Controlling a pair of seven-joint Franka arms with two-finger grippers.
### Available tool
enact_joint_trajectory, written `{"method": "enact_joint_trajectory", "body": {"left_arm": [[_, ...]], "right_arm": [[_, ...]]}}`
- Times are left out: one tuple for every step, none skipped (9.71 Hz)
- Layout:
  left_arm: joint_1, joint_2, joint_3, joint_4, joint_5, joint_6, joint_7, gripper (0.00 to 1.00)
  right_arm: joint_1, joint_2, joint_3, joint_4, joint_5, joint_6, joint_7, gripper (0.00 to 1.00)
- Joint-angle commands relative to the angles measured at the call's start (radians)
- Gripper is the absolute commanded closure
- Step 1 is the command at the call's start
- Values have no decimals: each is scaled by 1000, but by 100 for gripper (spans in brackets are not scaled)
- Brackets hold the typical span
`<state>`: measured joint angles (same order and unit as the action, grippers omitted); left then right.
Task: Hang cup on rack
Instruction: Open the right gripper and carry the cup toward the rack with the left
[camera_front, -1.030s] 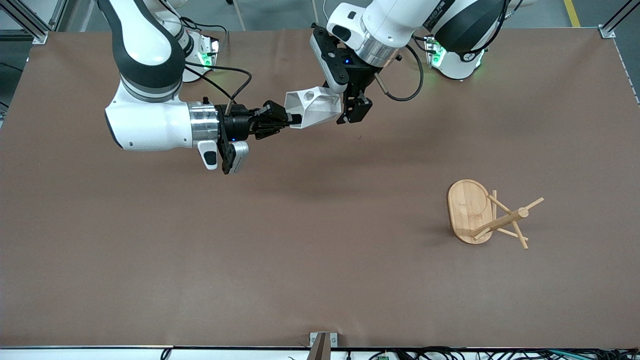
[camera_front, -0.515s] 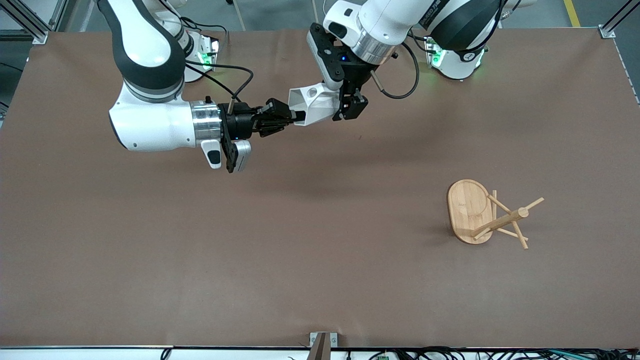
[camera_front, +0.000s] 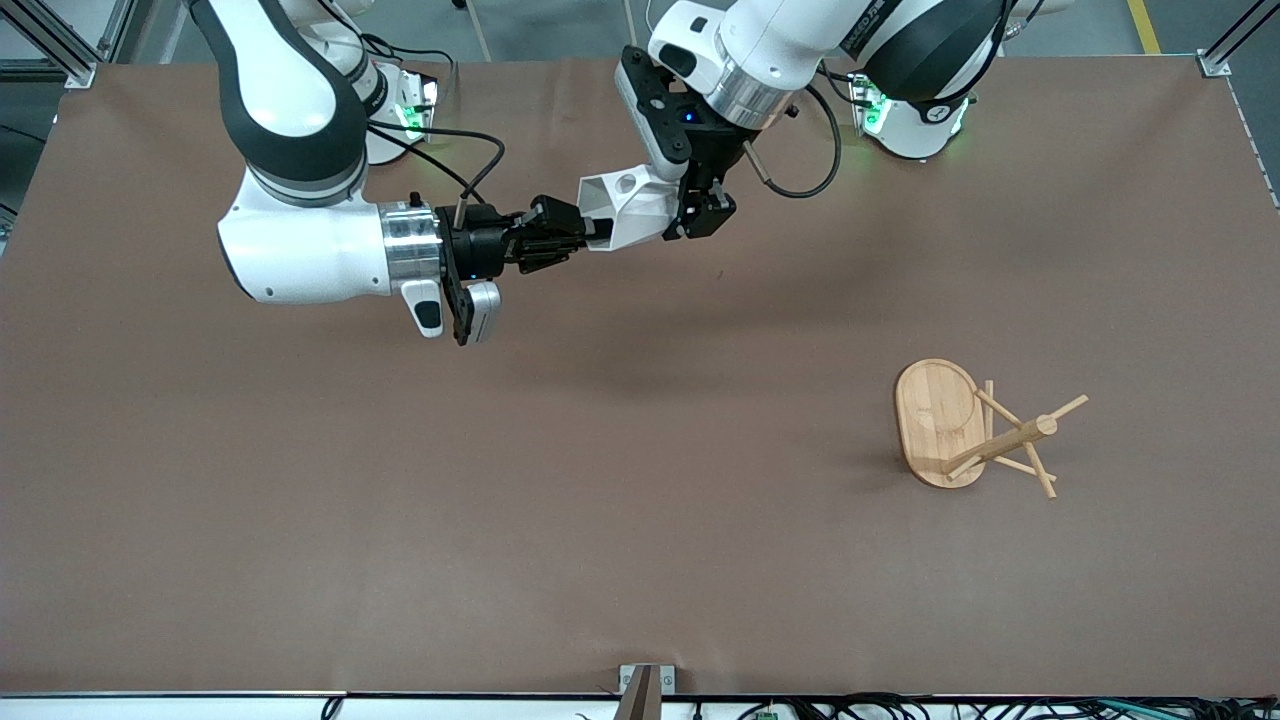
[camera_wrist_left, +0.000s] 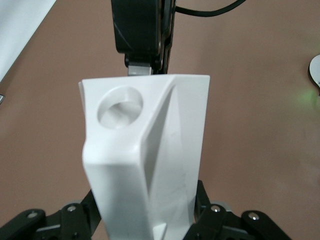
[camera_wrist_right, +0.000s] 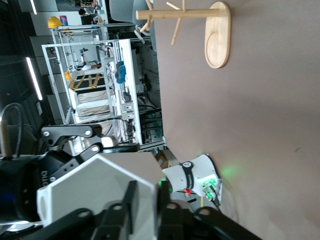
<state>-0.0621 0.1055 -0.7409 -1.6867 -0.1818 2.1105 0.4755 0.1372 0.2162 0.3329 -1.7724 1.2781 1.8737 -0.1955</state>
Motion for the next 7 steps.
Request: {"method": "enact_joint_trajectory", "body": {"left_arm": [[10,8,6,-25,10,9,9,100],[28,9,8,-22,31,11,11,100],[44,11,8,-24,51,9,20,100],[65,17,8,-24,76,9,20,100],[76,41,8,-22,106,14,20,100],[90,65,9,-16,132,17,18,100],[119,89,9,-5,145,31,18,100]], "right_arm": [[-22,-17,21,10,33,-13,45,0],[-25,-20,15,10,27,-13,45,0],[-27,-24,-1,5,11,-8,44,0],[-27,-26,-44,4,-55,-8,44,0],[-25,-24,-108,-1,-156,-11,44,0],[-24,-26,-162,-1,-271,-7,45,0],[-25,-27,-222,16,-412,-11,45,0]]}}
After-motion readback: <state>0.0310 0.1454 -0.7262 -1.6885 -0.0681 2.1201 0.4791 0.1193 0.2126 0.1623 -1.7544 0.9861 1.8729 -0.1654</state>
